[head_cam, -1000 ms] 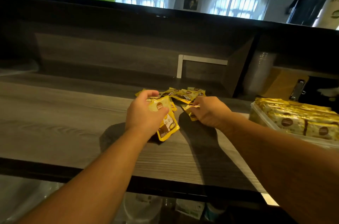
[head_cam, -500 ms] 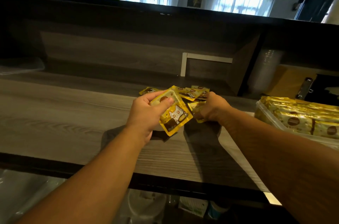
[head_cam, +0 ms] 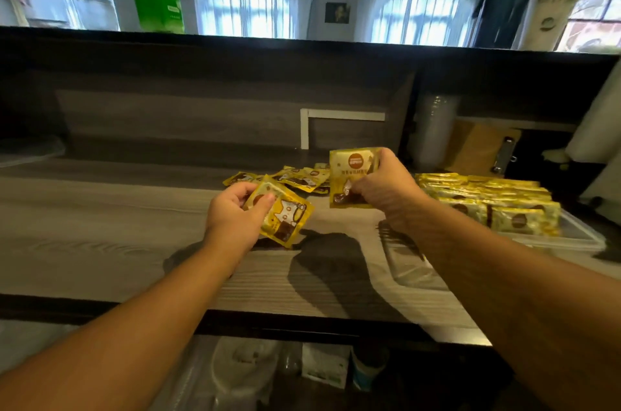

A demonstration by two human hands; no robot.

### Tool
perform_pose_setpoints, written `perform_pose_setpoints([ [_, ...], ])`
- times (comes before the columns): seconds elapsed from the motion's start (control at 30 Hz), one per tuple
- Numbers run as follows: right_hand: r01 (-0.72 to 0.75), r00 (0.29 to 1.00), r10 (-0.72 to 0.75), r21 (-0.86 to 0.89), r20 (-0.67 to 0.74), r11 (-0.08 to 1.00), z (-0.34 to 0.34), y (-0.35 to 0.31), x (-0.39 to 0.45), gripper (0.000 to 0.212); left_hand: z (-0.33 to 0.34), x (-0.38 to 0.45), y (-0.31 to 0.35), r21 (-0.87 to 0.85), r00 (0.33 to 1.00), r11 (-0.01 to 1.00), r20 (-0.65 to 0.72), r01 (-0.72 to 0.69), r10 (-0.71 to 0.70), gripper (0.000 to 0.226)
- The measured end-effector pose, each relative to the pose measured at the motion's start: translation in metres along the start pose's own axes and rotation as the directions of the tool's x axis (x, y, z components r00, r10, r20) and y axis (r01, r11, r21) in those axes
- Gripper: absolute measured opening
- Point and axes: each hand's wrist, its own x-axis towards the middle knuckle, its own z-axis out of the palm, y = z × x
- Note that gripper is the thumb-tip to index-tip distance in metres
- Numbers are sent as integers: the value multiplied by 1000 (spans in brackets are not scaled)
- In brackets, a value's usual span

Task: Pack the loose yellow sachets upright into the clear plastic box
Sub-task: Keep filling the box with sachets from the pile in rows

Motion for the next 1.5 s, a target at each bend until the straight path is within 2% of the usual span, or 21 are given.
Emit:
perform_pose_setpoints([
  [0.1, 75, 997, -75, 76, -2, 994, -28, -9, -15, 40, 17, -11, 18, 37, 997, 996, 18, -77, 76, 12],
  [0.2, 132, 991, -133, 127, -5, 983, -59, -13, -28, 29, 44, -24, 46, 76, 977, 979, 114, -188, 179, 10],
  [0.33, 180, 981, -168, 118, -101, 977, -105, -8, -37, 26, 84, -40, 81, 144, 917, 914, 189, -379, 350, 8],
  [0.4, 189, 973, -170, 117, -156, 975, -129, -1, -40, 26, 102, -47, 96, 141, 883, 888, 258, -437, 393, 7],
  [0.57, 203, 953, -168, 120, -253, 972, -184, 18, -49, 28, 149, -62, 124, 110, 822, 884, 435, -454, 368, 10],
  [0.83, 200, 927, -149, 117, -345, 973, -236, 42, -59, 30, 224, -70, 121, 298, 689, 736, 659, -608, 303, 19],
  [0.9, 194, 923, -149, 94, -354, 976, -242, 48, -58, 33, 236, -70, 117, 354, 658, 661, 697, -662, 286, 25],
  [0.93, 191, 923, -152, 77, -353, 979, -245, 50, -57, 35, 241, -70, 116, 395, 636, 590, 721, -704, 275, 24],
  [1.07, 209, 925, -187, 32, -330, 977, -253, 56, -55, 43, 252, -71, 115, 487, 516, 172, 824, -856, 233, 26],
  [1.13, 228, 922, -204, 38, -328, 973, -256, 58, -53, 51, 257, -69, 114, 485, 486, 76, 831, -871, 272, 36],
  [1.23, 270, 919, -243, 48, -310, 962, -258, 62, -47, 75, 262, -63, 112, 503, 513, 109, 814, -857, 274, 67],
  [1.3, 275, 915, -270, -27, -300, 961, -258, 64, -45, 78, 264, -58, 112, 532, 550, 144, 816, -835, 177, 91],
  [1.4, 231, 918, -266, -148, -293, 962, -257, 66, -40, 65, 267, -49, 115, 595, 591, 176, 803, -785, -75, 127],
  [1.5, 203, 925, -282, -296, -255, 933, -254, 68, -35, 57, 273, -45, 116, 590, 569, 94, 803, -802, -179, 136],
])
